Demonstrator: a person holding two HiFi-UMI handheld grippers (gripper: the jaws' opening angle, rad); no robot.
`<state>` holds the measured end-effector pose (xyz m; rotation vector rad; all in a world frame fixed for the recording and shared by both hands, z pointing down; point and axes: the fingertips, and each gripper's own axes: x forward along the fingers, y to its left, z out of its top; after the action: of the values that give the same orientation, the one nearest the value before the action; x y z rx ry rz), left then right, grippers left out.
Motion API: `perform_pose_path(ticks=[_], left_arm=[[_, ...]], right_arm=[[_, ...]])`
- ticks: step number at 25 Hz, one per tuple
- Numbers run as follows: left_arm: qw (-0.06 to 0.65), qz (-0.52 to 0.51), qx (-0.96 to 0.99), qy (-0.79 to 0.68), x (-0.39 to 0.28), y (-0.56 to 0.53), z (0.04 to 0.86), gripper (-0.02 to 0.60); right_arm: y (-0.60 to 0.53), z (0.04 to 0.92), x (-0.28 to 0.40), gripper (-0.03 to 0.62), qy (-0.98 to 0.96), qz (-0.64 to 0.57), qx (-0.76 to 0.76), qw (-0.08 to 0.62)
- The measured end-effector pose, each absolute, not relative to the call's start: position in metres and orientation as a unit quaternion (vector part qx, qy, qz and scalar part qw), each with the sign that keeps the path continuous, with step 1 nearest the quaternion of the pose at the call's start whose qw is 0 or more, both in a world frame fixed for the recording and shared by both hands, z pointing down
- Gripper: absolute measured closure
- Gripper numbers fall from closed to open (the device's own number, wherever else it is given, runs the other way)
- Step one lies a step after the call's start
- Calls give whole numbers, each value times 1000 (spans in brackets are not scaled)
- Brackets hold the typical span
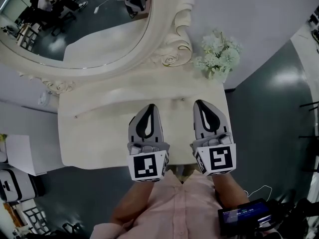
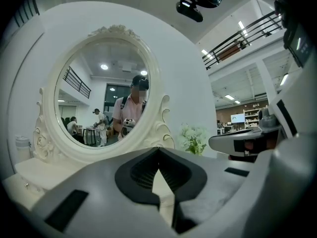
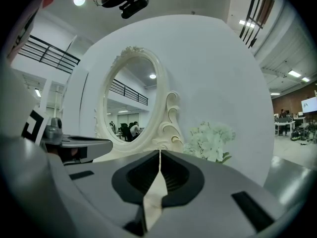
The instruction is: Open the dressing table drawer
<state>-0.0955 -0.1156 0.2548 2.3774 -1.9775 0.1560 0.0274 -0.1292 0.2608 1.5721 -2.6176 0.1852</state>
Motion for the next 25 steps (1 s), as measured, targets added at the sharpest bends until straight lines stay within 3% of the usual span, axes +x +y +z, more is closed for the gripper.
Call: perform_pose_path(ticks=[25], left_arm=[[120,114,731,-662,-120,-140,372,560]], right_arm=[[-149,435,12,574,-848,191,471,154]])
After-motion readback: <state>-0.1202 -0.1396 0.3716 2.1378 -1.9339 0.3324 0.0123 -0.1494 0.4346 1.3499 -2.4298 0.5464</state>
